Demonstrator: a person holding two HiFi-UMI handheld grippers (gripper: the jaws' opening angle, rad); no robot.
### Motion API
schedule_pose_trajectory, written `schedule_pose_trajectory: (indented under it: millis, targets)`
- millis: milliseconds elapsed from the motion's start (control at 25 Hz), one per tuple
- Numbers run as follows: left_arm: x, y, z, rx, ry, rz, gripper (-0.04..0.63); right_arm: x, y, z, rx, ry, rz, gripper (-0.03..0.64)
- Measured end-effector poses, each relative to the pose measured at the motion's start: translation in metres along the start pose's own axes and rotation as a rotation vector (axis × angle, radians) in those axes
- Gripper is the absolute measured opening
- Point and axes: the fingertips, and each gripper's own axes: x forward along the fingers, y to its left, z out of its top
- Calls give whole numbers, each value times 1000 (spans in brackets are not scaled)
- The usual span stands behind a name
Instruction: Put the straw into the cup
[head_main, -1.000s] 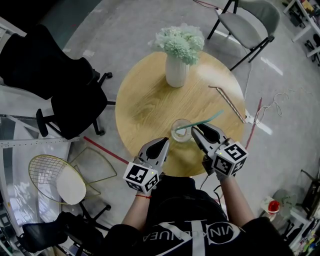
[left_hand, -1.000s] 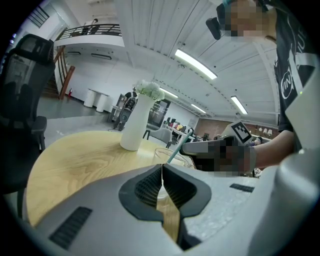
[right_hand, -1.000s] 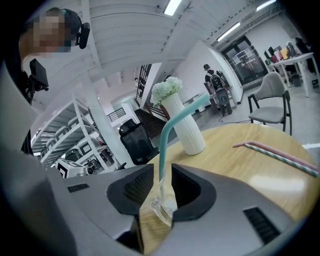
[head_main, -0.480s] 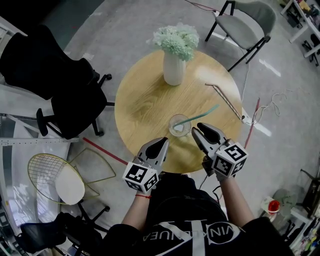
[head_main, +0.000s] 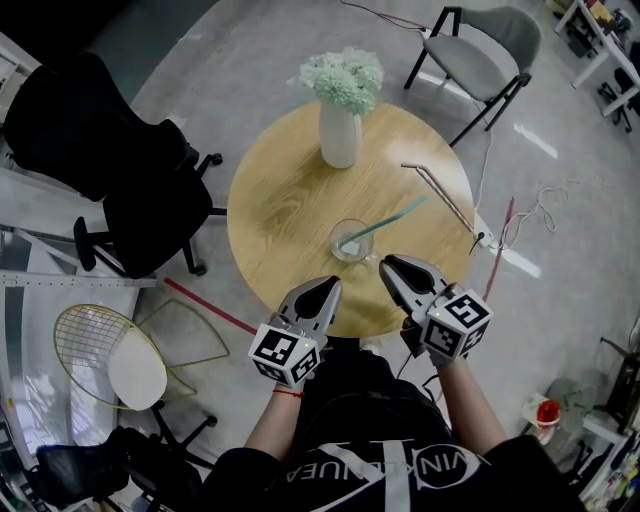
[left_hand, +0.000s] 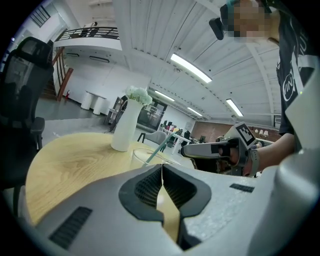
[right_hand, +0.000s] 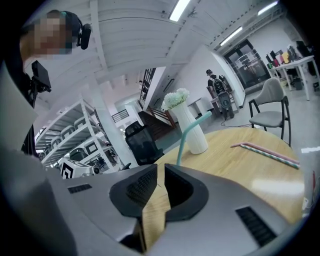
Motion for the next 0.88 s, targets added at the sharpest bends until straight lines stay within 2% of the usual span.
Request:
schedule_pose_trajectory:
  millis: [360, 880]
  targets:
    - [-10, -24, 3, 24, -22, -11, 12, -23, 21, -5, -18, -10, 26, 4]
    - [-34, -61, 0, 58, -49, -7, 12, -59, 54, -17, -59, -17, 79, 3]
